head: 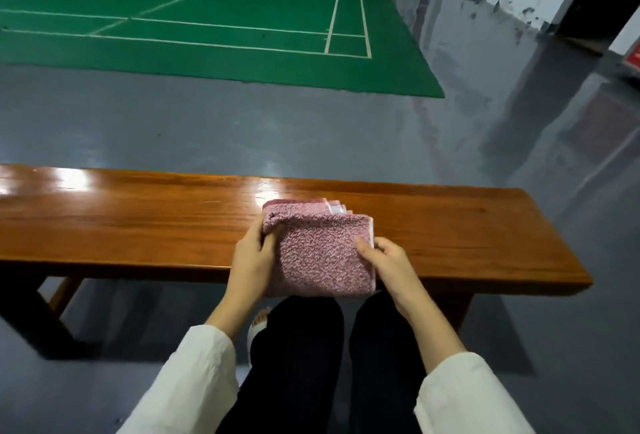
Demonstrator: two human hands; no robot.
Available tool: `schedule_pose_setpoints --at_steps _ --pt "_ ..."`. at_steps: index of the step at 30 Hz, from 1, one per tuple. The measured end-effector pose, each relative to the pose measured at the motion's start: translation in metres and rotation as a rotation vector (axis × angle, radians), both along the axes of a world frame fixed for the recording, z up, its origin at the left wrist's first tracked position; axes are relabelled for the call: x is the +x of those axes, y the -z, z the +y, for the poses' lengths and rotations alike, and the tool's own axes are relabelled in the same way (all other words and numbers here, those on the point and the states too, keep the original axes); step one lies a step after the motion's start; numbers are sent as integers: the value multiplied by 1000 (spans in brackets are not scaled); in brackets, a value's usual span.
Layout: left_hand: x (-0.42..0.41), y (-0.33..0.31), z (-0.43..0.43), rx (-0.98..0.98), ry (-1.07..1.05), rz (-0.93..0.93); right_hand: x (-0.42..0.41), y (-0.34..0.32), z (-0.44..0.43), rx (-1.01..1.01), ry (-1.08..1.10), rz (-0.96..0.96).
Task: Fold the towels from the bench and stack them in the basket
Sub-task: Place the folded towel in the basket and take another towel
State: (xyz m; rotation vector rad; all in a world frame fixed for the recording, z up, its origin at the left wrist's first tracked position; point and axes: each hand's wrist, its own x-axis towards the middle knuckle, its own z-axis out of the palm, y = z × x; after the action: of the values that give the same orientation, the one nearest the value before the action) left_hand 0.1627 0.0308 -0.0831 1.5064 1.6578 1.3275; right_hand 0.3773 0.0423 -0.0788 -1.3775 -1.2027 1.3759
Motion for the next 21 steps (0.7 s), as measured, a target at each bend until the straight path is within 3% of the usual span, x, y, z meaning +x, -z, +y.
schedule_pose_setpoints --at_steps 2,8,15,18,21 --pt "0 -3 0 -28 18 -36 -1 9 0 -42 -77 -17" --pt "-7 4 -8 -263 131 -229 -18 24 13 118 72 -52" --pt "-15 7 20 -167 -11 37 -40 29 44 276 135 -269" --pt "-13 10 36 -203 -65 99 -44 33 57 237 140 -378" --pt "-15 20 47 -287 -124 304 -45 42 63 229 150 -524"
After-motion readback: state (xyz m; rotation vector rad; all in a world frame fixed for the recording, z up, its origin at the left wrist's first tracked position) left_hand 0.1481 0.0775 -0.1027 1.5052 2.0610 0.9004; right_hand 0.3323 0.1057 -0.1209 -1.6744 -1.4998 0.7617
